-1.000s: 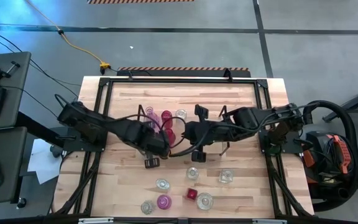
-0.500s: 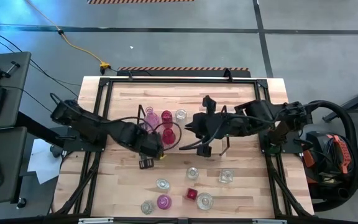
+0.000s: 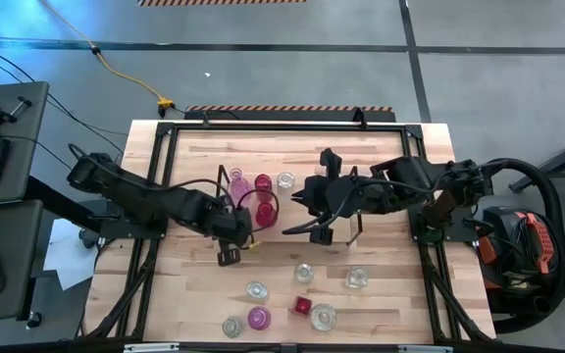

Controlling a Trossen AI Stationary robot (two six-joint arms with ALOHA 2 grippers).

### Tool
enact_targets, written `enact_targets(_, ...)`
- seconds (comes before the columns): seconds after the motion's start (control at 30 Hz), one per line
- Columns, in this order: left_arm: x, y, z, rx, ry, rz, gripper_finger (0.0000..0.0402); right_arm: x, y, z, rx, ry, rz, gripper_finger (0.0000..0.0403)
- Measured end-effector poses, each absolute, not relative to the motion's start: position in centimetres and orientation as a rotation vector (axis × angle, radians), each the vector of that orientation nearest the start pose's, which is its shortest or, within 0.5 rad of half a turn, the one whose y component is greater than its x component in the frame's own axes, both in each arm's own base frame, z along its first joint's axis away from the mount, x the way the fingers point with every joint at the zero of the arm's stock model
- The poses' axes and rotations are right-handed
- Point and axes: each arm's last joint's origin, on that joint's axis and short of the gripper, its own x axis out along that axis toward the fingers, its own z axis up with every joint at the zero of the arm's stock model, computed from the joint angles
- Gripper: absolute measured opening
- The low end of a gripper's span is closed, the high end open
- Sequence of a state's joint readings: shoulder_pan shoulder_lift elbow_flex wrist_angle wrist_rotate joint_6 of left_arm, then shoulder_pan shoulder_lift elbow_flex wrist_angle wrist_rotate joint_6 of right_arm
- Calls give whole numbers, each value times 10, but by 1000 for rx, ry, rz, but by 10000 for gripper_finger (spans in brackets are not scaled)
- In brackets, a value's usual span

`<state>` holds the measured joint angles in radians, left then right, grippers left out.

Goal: Sort vases onto shelf
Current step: Put the pink vase aligned with the other pink vase on the shelf

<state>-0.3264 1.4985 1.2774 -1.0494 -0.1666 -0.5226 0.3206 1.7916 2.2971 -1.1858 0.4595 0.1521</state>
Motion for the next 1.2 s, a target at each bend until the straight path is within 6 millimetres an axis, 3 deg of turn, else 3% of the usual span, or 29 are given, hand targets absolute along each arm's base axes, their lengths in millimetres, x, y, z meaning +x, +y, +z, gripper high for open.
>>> enact_targets(0.33,271,-77,267,-126,1207,211,0,323,94,473,-111,618,-178,16)
enact_targets(1.2,278,-44,266,-127,1220,258,0,322,93,471,-117,640,-180,16)
